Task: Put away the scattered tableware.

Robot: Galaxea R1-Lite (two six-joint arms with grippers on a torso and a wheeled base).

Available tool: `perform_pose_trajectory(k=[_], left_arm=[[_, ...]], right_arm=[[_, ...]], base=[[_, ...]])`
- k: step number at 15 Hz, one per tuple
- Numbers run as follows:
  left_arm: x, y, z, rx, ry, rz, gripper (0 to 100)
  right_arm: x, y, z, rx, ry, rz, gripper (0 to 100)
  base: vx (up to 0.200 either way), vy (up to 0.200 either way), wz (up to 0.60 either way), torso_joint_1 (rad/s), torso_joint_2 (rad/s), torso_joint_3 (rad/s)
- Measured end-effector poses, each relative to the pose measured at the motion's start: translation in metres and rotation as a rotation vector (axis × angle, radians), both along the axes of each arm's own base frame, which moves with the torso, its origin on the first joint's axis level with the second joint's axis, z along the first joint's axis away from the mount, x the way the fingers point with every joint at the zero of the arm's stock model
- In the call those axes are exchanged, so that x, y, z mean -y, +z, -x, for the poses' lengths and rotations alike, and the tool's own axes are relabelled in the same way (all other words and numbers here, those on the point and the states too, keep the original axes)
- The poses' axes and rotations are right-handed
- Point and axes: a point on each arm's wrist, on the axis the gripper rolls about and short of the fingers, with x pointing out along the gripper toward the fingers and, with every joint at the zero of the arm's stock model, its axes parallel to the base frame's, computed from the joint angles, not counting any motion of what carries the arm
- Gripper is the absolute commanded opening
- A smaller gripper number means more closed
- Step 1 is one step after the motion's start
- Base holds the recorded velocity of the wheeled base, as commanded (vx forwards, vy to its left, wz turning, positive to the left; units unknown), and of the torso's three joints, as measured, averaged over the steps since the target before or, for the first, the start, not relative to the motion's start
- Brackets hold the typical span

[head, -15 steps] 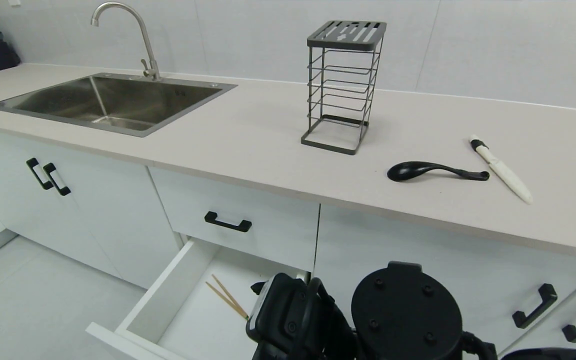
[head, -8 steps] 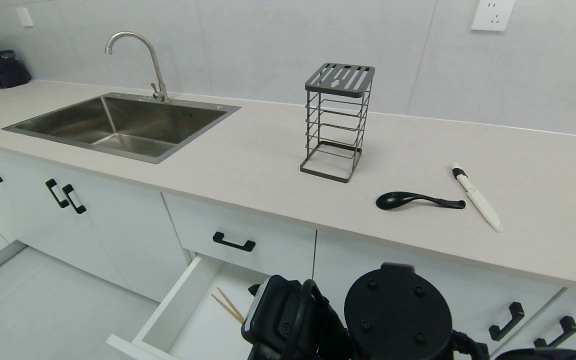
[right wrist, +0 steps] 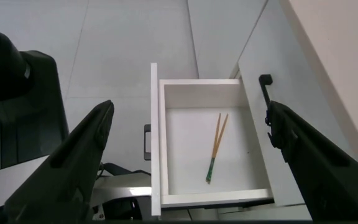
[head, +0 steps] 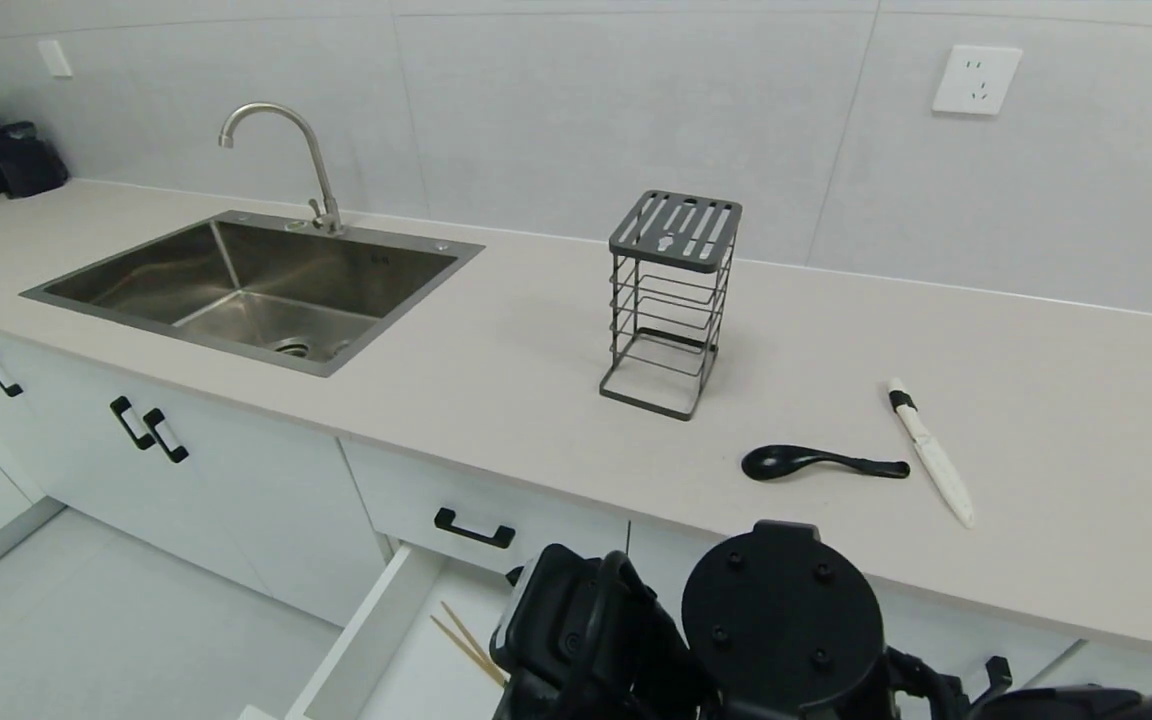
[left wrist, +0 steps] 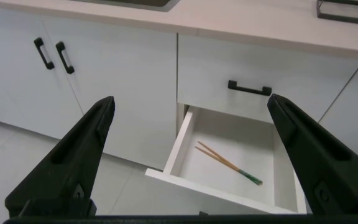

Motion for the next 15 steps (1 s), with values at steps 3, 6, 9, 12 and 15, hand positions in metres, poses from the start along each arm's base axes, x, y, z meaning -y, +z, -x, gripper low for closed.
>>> perform_pose_trajectory(k=[3,6,9,12,15], left_arm=[[0.000,0.000,0.000,0.000,0.000,0.000,100],[0.000,0.000,0.000,0.000,0.000,0.000,100],[0.000,0.000,0.000,0.000,0.000,0.000,100],[0.000,0.000,0.000,0.000,0.000,0.000,100],[0.000,0.000,0.000,0.000,0.000,0.000,100]], right_arm=[[0.002,-0.005,-0.002,-0.015,-0.010,0.029,100],[-0.002,-0.008,-0.005,-0.024,-0.012,0.039,100],[-0.013,-0.007,-0.009,-0.062,0.085,0.015,100],[-0.012,-0.010,-0.016,-0.092,0.104,0.009,100],[0.005,-0.009,-0.026,-0.148,-0.056,-0.009,100]], base=[[0.000,0.000,0.00,0.196,-0.37,-0.180],[0.000,0.000,0.00,0.034,-0.05,-0.026],[0.000,0.000,0.00,0.000,0.00,0.000],[0.000,0.000,0.00,0.000,0.00,0.000],[0.000,0.000,0.00,0.000,0.00,0.000]])
